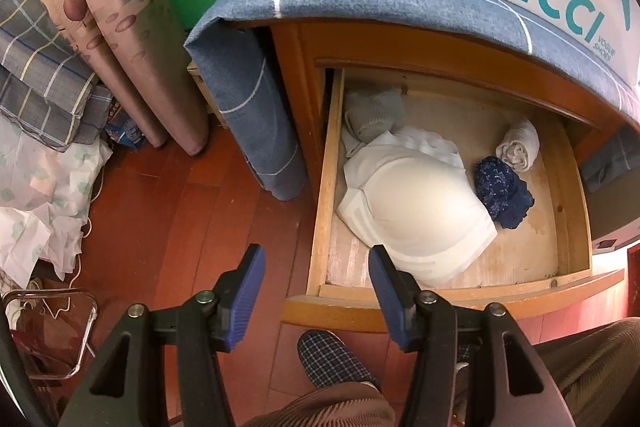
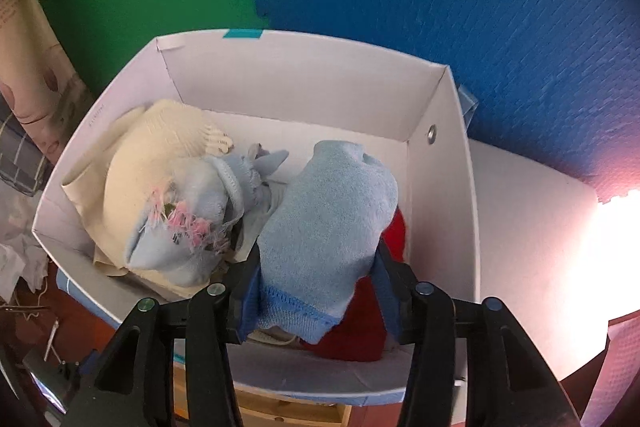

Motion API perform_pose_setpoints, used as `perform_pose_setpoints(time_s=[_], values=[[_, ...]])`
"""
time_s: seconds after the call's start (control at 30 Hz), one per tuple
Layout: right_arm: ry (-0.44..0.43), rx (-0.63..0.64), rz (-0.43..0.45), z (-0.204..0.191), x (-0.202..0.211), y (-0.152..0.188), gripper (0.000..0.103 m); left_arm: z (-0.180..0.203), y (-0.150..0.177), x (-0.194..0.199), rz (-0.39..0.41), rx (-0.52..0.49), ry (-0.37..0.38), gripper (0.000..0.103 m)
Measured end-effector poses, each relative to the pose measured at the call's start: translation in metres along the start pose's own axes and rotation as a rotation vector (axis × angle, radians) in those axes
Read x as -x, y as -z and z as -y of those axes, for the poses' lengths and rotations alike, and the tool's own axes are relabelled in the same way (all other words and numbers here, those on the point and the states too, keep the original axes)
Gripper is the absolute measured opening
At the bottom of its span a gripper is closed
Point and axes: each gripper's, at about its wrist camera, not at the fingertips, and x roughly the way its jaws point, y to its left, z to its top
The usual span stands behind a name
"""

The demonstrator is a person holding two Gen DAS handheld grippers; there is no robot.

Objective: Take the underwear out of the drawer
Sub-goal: 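Carry the light blue sock with the right gripper into the white box and release, then lower the right gripper into the drawer and grasp the navy floral underwear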

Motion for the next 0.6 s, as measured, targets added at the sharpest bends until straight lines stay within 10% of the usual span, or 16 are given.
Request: perform_pose_setpoints(time_s=[0.3,0.6], values=[[0.024,0.032,0.07,-0.005,0.027,0.009,0.072,0.002,0.0,-0.003,-0.01,-0.006,0.01,0.055],[-0.043,0.063,0.169,-0.005,0.104,0.055,0.073,0.003,0.0,-0.009,-0.05,-0.009,0.049,0.055]])
